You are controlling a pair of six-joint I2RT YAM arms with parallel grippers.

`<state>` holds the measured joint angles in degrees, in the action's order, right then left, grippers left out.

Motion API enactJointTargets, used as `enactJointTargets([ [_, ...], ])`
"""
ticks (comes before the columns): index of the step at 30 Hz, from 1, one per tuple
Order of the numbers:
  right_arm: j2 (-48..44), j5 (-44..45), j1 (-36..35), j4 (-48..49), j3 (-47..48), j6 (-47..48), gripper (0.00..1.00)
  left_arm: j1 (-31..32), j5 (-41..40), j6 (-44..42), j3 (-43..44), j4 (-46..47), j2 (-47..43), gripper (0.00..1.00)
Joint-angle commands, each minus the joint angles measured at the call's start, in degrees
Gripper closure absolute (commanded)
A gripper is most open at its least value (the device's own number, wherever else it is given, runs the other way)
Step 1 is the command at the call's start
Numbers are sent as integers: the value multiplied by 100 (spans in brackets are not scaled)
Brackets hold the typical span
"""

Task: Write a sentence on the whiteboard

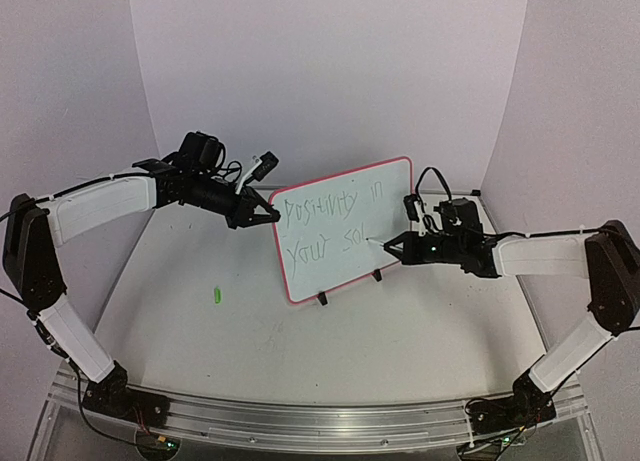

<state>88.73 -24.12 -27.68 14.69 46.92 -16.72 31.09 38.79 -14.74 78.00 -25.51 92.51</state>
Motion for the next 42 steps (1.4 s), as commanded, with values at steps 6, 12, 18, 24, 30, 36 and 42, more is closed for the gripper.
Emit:
enactJointTargets([
  [6, -346, 320, 12, -34, 448, 154, 100, 72, -388, -281, 31, -522, 75, 100],
  [12, -377, 330, 12, -53, 435, 164, 100, 73, -381, -276, 32, -528, 76, 100],
  [18, -254, 295, 9, -28, 247, 123, 100, 72, -389, -277, 31, -525, 81, 100],
  [24, -150, 228, 5, 127, -28, 3, 100, 72, -380, -282, 31, -527, 91, 100],
  [30, -62, 261, 6, 166, -104, -15, 100, 73, -377, -279, 35, -529, 93, 100],
  [36, -98, 421, 9, 166, -85, 3, 100, 73, -388, -276, 31, -524, 87, 100],
  [42, -189, 524, 10, 157, -36, 29, 100, 73, -387, -283, 31, -525, 71, 100],
])
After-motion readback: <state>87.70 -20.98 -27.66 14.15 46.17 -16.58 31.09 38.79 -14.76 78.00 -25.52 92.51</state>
